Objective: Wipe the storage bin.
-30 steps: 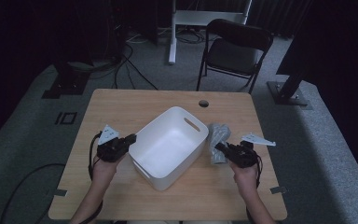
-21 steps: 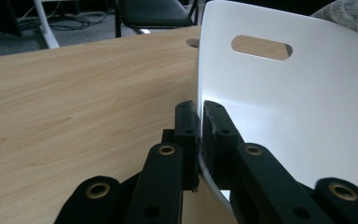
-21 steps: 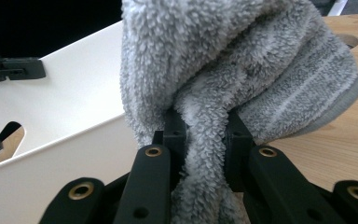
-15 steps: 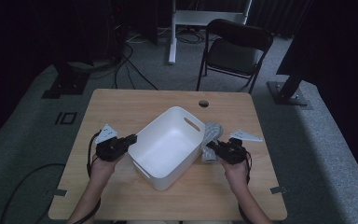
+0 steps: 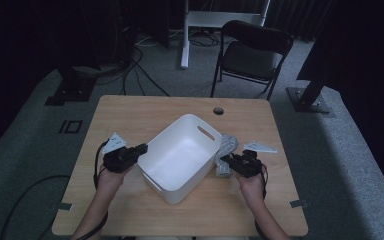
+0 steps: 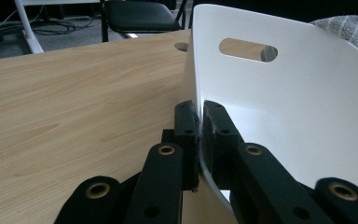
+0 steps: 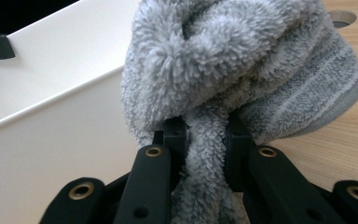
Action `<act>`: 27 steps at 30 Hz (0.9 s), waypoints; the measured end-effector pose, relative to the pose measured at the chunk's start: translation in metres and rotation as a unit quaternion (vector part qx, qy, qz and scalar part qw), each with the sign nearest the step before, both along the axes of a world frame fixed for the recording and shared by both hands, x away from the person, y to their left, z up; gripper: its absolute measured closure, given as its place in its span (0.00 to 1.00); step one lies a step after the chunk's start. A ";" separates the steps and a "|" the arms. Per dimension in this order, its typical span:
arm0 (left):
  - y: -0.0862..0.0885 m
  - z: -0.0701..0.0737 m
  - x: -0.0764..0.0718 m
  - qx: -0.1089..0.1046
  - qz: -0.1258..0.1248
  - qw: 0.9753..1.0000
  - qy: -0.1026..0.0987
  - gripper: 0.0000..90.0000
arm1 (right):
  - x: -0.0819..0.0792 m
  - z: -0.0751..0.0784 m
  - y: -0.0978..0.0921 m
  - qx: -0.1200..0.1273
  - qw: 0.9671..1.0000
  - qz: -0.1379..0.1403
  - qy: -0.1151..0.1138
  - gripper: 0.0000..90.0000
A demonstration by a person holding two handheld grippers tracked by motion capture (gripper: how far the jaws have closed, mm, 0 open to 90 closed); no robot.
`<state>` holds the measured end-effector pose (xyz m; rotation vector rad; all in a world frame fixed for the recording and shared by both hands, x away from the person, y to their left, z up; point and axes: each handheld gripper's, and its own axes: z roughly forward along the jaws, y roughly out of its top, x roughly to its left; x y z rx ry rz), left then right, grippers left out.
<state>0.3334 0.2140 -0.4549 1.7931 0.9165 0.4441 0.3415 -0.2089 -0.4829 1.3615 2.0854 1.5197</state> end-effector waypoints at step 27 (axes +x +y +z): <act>-0.009 -0.002 0.000 0.004 -0.004 1.000 -0.002 0.96 | 0.009 -0.033 0.004 -0.030 0.998 -0.008 0.059 0.85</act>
